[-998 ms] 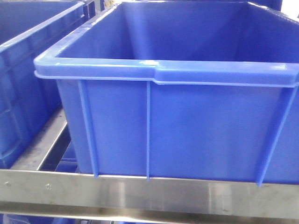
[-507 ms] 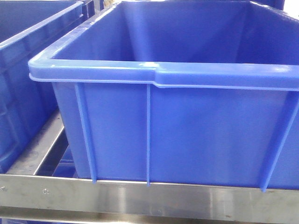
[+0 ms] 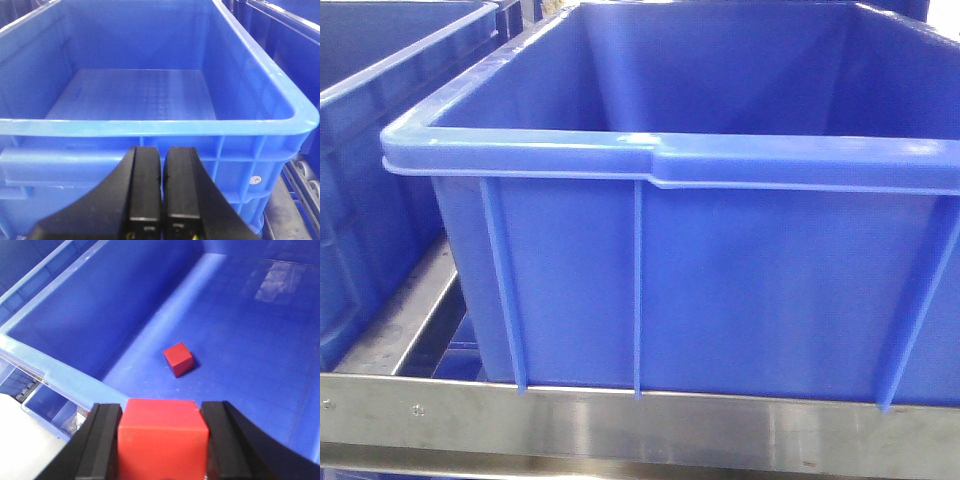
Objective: Pick red cube and place on left shelf
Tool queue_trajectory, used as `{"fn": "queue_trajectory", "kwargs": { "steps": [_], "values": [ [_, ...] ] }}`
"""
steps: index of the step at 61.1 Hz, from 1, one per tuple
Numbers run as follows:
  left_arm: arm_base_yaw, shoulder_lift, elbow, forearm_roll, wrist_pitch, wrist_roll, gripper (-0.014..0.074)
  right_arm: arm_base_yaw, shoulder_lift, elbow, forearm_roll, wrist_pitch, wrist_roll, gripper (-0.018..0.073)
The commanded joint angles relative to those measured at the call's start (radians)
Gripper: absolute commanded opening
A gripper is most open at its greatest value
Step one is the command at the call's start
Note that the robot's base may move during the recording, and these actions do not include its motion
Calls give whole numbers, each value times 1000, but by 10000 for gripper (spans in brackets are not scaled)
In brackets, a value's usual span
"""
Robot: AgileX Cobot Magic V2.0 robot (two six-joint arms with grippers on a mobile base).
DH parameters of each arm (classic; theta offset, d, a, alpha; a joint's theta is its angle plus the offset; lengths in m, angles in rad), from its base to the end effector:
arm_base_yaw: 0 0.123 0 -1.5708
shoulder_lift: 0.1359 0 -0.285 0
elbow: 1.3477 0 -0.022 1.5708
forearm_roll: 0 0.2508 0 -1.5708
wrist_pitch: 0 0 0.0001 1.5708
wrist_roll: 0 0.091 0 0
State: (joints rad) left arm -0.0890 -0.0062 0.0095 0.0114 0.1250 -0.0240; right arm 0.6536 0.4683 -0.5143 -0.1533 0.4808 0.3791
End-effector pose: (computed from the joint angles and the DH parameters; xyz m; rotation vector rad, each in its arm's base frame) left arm 0.0562 -0.0049 0.1990 0.0604 1.6113 -0.0775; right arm 0.0806 0.0536 0.3094 -0.3498 1.9178 0.5333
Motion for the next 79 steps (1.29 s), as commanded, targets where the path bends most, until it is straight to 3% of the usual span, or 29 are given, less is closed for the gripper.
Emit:
{"fn": "queue_trajectory", "kwargs": {
  "steps": [1,20,32,44,61,79],
  "values": [
    [-5,-16,23,-5,-86,-1,102,0,5,-29,-15,-95,-8,193],
    [-5,-16,23,-5,-86,-1,102,0,7,-40,-18,-105,-8,193],
    [-5,-16,23,-5,-86,-1,102,0,81,-167,-73,-65,-8,193],
    [-5,-16,23,-5,-86,-1,102,0,327,-403,-128,102,-8,193],
    [-5,-16,23,-5,-86,-1,102,-5,676,-656,-128,300,-7,193],
    [-5,-16,23,-5,-86,-1,102,-138,915,-797,-125,364,18,193]
  ]
}}
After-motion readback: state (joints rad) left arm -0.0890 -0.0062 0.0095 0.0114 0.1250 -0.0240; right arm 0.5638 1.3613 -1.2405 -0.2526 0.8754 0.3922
